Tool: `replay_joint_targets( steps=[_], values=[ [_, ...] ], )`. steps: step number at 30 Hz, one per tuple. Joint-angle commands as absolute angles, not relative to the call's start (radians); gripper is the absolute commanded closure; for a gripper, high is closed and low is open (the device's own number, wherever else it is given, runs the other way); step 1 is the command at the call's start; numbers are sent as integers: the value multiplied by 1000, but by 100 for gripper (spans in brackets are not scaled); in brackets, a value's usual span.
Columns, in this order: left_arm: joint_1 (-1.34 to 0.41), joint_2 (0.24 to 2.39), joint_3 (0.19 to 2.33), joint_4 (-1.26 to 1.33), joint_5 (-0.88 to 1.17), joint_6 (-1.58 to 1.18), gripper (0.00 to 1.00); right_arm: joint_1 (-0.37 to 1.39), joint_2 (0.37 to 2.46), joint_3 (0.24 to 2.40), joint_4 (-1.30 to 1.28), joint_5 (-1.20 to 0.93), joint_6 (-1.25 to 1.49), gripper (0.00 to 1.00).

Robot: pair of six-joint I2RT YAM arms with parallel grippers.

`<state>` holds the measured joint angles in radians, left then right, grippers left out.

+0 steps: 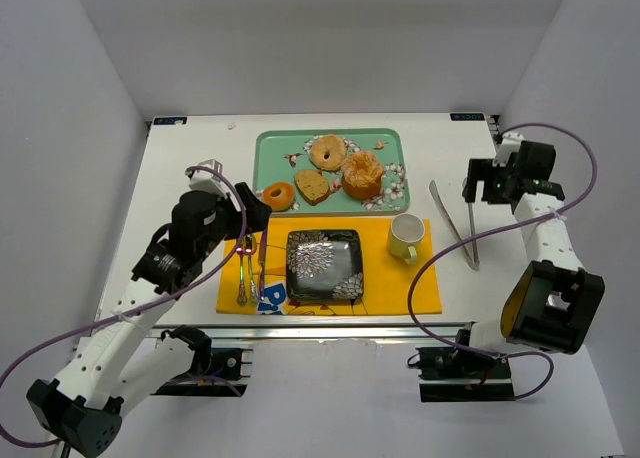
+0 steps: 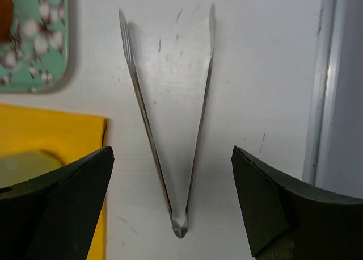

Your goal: Place the bread

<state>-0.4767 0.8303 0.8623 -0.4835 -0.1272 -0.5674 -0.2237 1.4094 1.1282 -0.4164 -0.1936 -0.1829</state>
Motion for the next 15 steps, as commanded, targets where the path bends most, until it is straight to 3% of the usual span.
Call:
replay_joint_targets(
  steps=[1, 8, 10, 11, 14, 15],
  values=[
    [-474, 839, 862, -449, -103, -554, 2, -248, 1335, 1049, -370, -239, -319, 11],
    [-474, 842, 873, -428, -107, -540, 2, -374, 1348, 1000, -457, -561, -569, 11],
    [-474, 836, 858, -420, -103, -549, 5, -379, 1373, 979, -453, -558, -560, 19],
    [-474, 828, 851, -416, -101, -554, 10, -379, 1373, 965, -437, -552, -563, 29],
    [-474, 809, 831, -407, -98, -575, 44, -379, 1361, 896, -397, -548, -577, 48],
    [-474, 804, 819, -405, -98, -580, 55, -379, 1355, 879, -376, -551, -581, 48]
  ],
)
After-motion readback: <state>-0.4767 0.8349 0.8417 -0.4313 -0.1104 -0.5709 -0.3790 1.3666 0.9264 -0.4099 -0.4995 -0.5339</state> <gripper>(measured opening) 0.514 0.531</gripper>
